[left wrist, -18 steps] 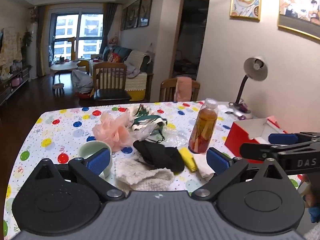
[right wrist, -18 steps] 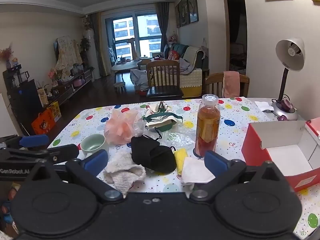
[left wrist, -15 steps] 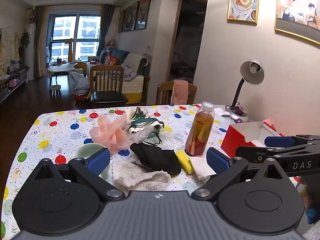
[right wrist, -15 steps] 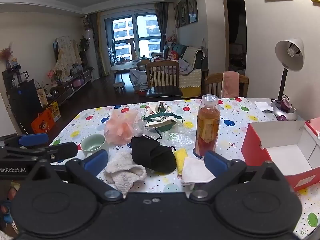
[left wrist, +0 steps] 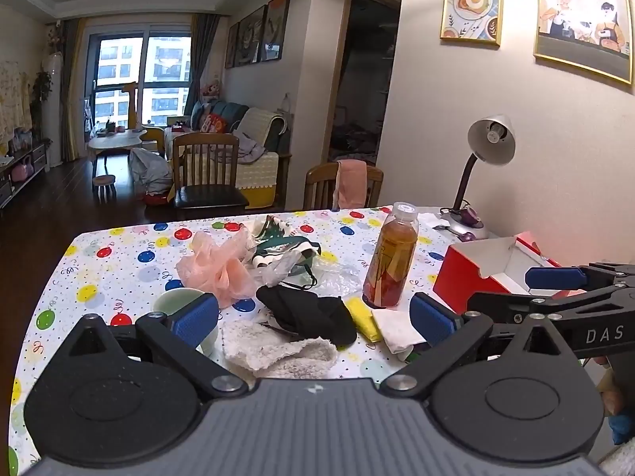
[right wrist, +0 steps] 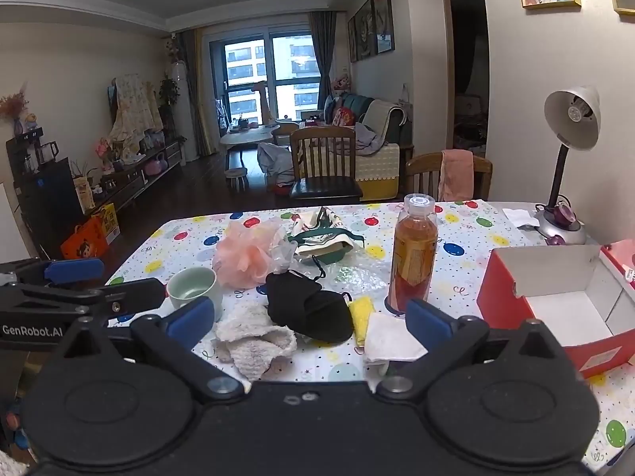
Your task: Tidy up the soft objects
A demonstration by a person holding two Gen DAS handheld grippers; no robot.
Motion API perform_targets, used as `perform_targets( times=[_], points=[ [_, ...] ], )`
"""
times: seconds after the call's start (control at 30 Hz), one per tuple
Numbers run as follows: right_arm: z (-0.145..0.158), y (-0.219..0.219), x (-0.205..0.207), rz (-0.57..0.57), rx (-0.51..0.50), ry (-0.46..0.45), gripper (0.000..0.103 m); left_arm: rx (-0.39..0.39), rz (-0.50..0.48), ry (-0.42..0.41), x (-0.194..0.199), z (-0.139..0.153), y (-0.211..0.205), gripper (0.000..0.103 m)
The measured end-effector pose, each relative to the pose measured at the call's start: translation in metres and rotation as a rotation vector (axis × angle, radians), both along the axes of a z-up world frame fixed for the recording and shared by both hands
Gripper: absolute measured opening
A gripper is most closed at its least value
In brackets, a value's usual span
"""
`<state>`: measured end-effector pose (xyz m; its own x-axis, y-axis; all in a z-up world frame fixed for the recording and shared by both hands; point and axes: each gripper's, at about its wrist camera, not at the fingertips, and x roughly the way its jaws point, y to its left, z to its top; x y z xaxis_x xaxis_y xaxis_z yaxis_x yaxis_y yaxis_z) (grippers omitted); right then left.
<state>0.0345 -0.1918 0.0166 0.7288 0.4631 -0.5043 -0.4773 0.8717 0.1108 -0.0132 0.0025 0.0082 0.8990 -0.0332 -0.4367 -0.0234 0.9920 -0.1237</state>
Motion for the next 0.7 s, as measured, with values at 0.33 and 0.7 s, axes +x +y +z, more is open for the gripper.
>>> perform_targets(
  times=[0.33, 0.7],
  points=[
    [0.004, -0.001, -0.013, -0.035, -0.002, -0.014, 0.103, 0.004, -0.029, -0.033, -0.007, 0.004, 0.0, 0.103],
    [0.001, -0.003, -0.015, -0.041, 0.001, -0.011, 0.103, 0.005, -0.015, -0.033, -0.011, 0.005, 0.003, 0.103]
  ],
)
